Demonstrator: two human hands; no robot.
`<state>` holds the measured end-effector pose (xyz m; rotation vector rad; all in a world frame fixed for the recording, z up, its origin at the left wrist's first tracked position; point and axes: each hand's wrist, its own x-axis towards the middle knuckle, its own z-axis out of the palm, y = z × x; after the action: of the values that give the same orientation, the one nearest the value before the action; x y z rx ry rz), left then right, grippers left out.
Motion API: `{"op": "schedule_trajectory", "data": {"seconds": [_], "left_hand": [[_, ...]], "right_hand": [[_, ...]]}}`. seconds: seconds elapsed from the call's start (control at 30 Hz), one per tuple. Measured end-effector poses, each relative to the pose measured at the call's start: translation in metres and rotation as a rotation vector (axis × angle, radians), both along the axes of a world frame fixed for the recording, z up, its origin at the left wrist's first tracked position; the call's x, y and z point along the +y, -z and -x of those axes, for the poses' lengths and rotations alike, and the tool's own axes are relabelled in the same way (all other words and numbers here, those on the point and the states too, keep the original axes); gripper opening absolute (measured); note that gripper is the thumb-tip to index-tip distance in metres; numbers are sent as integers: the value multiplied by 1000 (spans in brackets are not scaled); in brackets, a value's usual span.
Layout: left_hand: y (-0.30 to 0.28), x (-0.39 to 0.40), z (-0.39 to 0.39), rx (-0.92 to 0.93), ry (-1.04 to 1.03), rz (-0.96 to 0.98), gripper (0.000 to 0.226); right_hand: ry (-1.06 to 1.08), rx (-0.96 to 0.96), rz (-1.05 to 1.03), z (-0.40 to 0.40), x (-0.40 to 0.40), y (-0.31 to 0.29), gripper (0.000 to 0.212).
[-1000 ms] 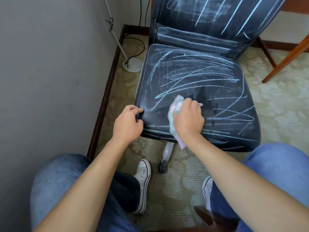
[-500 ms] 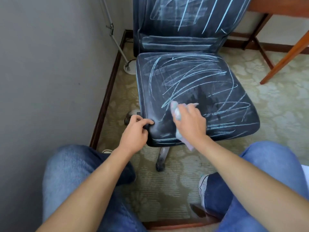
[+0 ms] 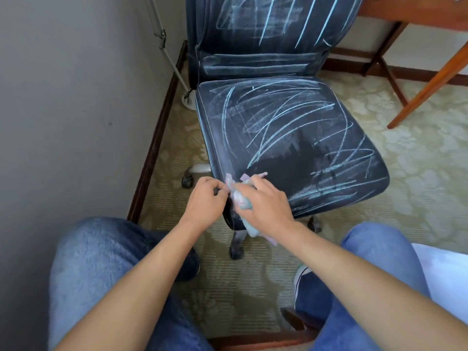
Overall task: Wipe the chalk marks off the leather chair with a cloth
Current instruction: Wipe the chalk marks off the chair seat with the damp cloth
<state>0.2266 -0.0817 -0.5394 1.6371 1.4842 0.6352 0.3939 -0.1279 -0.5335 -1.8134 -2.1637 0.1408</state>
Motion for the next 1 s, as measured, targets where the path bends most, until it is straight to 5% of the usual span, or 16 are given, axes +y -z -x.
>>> {"op": "schedule_trajectory", "data": {"seconds": [0.1,0.3,0.5,0.6,0.8,0.9,1.0], "left_hand": [[1,-1,1,-34,-11,4,9],[10,3,1,-39,8,29,26],[8,3,1,-16,-18,-2,22],[6,1,4,-39,-29,31,22],[0,-7,-1,-13,20,43,37],[1,-8,-4,-2,33,34,38],[3,-8,-4,1,29,14,37]], "right_hand": [[130,-111,39,-32,12,-9,33],[681,73,49,-80,14,-3,26],[339,92,-67,31,-36,19,65],[166,15,-125,33,-54,34,61],[924,204,52,-56,-56,34,38],[904,189,-2,-38,-55,38,42],[636,144,-6,18,-66,45,59]]}}
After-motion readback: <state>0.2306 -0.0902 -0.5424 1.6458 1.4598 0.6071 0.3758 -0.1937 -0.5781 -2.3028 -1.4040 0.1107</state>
